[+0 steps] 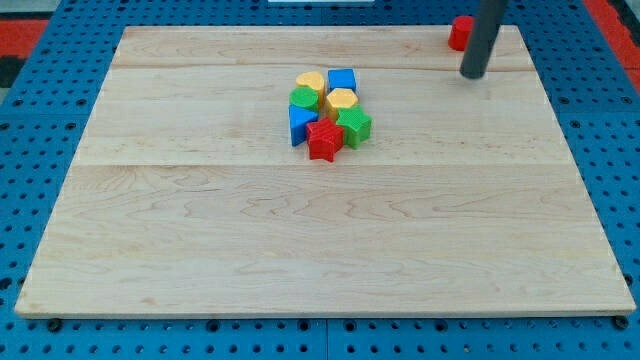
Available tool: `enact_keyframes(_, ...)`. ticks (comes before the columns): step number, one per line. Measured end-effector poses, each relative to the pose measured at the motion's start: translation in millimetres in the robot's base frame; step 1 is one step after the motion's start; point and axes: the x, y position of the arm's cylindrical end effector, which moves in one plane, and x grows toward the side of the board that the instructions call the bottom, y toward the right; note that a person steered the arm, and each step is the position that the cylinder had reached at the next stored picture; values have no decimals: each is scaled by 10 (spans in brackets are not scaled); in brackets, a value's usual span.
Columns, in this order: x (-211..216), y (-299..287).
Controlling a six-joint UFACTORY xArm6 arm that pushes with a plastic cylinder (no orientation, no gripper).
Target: Move your arm diagonally to the bottom left of the group of blocks
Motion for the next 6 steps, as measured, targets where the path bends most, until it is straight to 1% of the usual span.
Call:
enact_keyframes(1,664,-245)
enact_keyframes(2,1417,-864)
enact_keyframes(3,1846,-1741)
enact_keyframes(4,1704,-2668)
enact_keyframes(5,1303,-2790)
enact_keyframes(6,1029,-2668)
